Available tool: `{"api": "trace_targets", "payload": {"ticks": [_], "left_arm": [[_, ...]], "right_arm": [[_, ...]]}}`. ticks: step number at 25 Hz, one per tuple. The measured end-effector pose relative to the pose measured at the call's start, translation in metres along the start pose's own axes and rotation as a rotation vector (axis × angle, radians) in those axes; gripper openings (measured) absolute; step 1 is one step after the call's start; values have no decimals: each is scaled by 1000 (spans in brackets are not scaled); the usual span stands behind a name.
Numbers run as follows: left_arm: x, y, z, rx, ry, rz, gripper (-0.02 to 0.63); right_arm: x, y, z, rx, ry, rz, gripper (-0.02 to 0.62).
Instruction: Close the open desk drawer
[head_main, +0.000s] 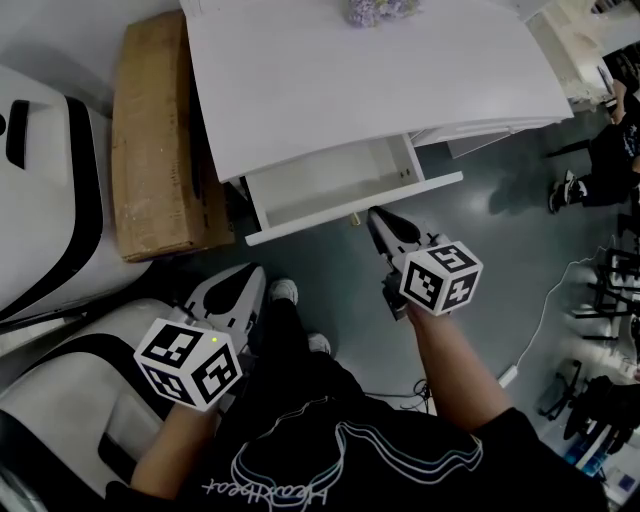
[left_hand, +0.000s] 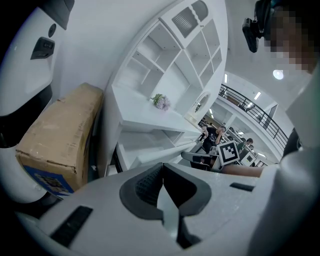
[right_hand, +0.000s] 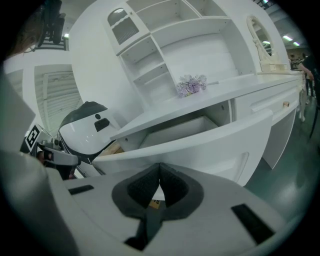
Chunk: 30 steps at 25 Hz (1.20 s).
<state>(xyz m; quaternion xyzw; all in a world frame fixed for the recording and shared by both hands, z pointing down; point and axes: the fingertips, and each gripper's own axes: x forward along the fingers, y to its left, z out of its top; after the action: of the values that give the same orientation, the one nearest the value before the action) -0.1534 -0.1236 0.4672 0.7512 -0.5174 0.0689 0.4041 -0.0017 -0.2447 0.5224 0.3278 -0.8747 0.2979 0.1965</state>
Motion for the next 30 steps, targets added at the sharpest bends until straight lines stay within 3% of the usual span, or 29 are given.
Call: {"api": "trace_targets", "payload": {"ticks": [30], "left_arm": [[16, 39, 3, -36, 27, 7, 6]], "right_arm": [[46, -9, 39, 1, -40, -18, 6]]}}
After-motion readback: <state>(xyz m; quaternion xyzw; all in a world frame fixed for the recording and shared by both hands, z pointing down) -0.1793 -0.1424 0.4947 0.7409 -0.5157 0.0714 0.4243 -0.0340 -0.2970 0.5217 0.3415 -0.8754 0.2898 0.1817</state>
